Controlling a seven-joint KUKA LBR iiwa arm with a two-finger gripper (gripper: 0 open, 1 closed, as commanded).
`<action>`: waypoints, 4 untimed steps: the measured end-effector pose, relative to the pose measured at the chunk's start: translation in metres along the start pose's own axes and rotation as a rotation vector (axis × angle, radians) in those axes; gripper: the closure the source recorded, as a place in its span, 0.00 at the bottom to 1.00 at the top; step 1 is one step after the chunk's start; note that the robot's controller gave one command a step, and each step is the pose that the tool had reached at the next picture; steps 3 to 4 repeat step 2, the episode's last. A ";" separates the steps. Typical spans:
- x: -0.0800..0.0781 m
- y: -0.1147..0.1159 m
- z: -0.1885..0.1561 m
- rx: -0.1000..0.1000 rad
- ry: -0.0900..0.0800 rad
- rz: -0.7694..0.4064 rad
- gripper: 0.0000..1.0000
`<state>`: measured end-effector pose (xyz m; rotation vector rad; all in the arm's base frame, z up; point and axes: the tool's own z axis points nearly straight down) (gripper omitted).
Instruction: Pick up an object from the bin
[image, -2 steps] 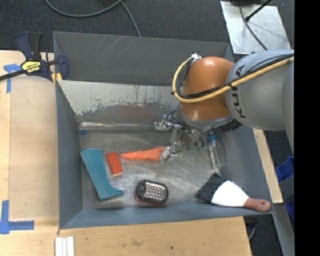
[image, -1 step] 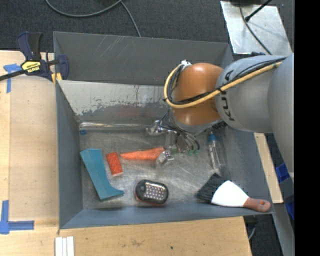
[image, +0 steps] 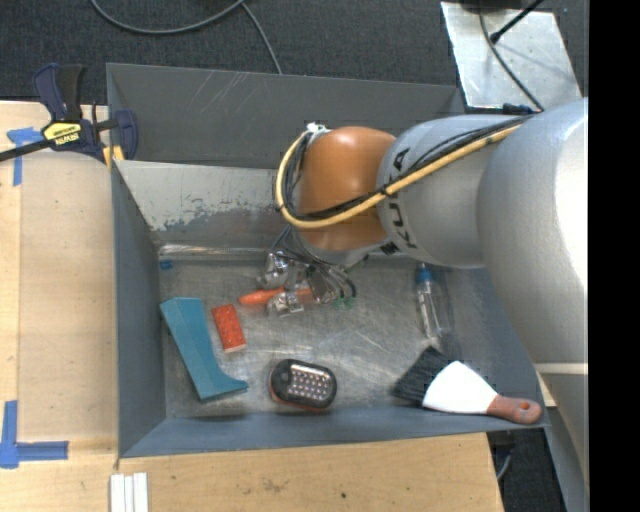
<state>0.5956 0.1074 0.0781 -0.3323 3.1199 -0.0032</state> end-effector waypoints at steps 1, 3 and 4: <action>0.000 0.000 0.000 0.000 0.000 0.000 1.00; 0.013 -0.003 -0.175 -0.003 0.002 -0.216 1.00; 0.013 -0.003 -0.175 -0.003 0.002 -0.216 1.00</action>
Offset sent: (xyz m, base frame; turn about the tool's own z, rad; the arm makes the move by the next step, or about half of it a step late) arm -0.0141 -0.0060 0.1967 -0.2406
